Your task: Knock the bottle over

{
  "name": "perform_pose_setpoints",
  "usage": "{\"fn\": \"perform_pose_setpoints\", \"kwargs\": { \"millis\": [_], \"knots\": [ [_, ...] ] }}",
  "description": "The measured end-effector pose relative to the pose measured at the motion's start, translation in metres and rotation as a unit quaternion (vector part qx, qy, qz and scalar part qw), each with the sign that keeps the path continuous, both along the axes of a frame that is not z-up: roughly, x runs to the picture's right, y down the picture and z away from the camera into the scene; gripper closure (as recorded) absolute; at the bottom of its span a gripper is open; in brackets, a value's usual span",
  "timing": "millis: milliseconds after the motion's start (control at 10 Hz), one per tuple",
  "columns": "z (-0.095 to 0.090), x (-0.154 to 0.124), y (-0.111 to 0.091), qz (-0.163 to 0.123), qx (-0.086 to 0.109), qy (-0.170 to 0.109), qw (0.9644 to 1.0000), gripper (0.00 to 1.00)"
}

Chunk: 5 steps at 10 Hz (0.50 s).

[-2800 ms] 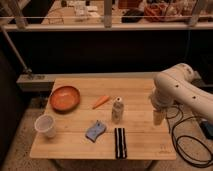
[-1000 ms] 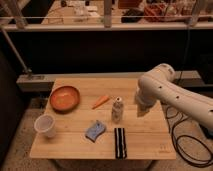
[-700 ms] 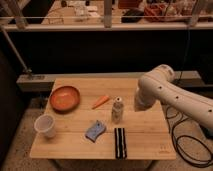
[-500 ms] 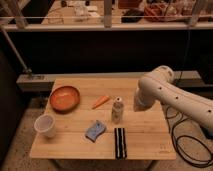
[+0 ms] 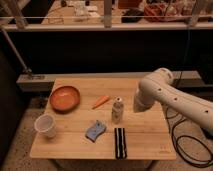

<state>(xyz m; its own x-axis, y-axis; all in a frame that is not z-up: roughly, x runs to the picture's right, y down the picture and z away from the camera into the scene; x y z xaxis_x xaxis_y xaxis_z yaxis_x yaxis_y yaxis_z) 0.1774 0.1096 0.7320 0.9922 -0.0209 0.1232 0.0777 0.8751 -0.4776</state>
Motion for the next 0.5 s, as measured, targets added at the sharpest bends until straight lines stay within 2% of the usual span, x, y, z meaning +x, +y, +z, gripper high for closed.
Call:
{"fn": "perform_pose_setpoints", "kwargs": {
  "millis": [500],
  "knots": [
    [0.0136, -0.0009, 0.0019, 0.003, 0.005, -0.010, 0.9999, 0.97]
  ]
}}
